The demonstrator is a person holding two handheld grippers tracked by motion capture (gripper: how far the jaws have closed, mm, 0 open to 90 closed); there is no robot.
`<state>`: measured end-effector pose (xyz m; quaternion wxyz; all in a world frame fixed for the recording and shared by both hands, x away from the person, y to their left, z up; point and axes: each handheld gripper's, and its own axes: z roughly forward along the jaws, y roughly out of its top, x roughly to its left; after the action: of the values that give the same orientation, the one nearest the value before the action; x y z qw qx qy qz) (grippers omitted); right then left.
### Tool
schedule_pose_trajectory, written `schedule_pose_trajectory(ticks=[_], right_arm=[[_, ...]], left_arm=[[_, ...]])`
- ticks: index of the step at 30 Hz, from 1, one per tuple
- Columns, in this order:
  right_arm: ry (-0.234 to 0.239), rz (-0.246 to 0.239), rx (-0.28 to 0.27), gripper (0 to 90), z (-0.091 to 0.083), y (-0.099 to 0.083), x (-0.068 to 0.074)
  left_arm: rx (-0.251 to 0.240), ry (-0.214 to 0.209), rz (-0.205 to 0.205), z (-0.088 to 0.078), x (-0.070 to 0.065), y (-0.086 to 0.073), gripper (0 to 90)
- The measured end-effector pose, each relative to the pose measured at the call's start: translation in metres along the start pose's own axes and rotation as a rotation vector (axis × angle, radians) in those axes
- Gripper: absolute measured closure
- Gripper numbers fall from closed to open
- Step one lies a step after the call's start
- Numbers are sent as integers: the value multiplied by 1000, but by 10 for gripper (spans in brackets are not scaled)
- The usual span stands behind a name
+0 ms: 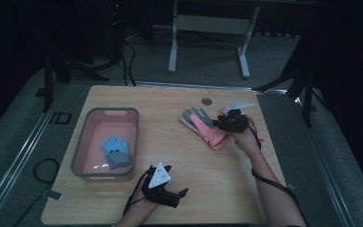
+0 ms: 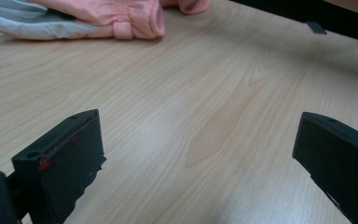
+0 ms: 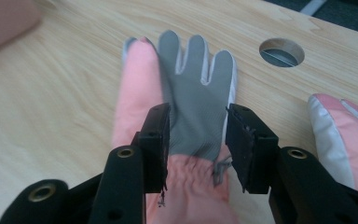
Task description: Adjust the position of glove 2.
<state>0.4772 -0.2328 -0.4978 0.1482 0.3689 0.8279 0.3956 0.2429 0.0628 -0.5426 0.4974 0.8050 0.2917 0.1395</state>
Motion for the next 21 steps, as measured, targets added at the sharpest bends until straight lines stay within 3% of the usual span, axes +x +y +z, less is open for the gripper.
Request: schedule_pose_trajectory(ticks=[8, 10, 13, 17, 21], right_arm=[[23, -19, 66, 603, 37, 3, 0], [-3, -49, 94, 599, 44, 2, 1], [-2, -60, 124, 605, 51, 0, 1], [-26, -107, 130, 709, 53, -3, 5], [-40, -108, 129, 822, 53, -5, 9]], left_arm=[[-13, -20, 4, -1, -1, -1, 21], [-17, -19, -3, -1, 0, -1, 21], [-12, -13, -7, -1, 2, -2, 21], [-9, -16, -15, 0, 3, -4, 21], [-8, -18, -16, 0, 3, -4, 21]])
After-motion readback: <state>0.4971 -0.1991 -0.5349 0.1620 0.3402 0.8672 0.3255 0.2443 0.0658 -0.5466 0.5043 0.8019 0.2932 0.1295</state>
